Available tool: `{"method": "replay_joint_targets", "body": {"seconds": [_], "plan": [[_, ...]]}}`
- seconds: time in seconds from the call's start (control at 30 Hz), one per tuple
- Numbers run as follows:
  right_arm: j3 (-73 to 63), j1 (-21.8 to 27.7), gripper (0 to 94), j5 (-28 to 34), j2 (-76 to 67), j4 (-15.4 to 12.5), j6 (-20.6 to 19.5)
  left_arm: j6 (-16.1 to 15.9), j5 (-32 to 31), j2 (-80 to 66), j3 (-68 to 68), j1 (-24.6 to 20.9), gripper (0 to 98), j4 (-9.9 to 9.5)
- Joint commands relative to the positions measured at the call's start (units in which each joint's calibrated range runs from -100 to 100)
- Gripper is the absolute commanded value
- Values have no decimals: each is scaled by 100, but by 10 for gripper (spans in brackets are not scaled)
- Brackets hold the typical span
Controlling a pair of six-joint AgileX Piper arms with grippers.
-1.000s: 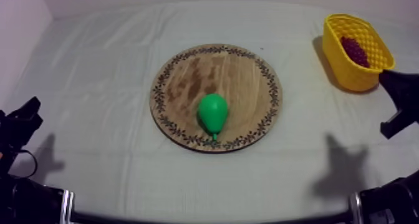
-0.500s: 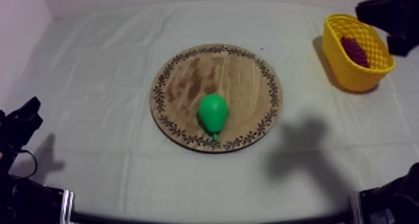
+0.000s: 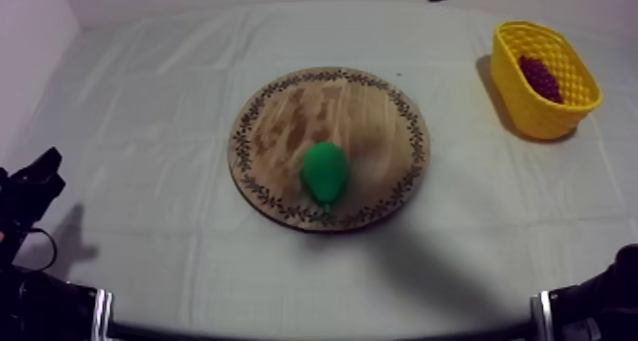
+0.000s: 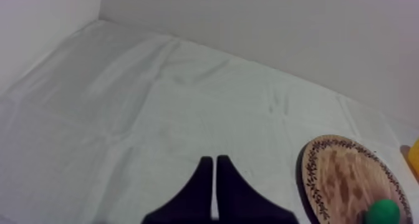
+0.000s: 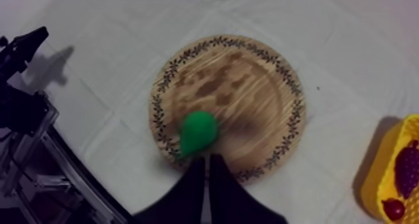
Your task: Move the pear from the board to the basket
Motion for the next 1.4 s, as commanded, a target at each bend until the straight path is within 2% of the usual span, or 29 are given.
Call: {"method": "replay_joint_targets", "body": {"seconds": [0.0, 0.23, 0.8, 1.17, 1.23, 1.27, 1.37], "plan": [[-576, -42, 3, 243, 678, 41, -260, 2, -1, 0, 0, 1, 1, -2], [-1168, -145, 2, 398, 1742, 183, -740, 2, -1, 0, 0, 1, 1, -2], [-1371, -244, 2, 459, 3515, 240, -1919, 2, -1, 0, 0, 1, 1, -2], [-1095, -156, 10, 467, 3858, 222, -2212, 2, -1, 0, 0, 1, 1, -2], [-1060, -128, 61, 467, 3861, 191, -2224, 2, -1, 0, 0, 1, 1, -2], [-1050, -113, 122, 467, 3859, 173, -2222, 2, -1, 0, 0, 1, 1, -2], [-1031, -79, 406, 467, 3842, 111, -2184, 2, -1, 0, 0, 1, 1, -2]]}}
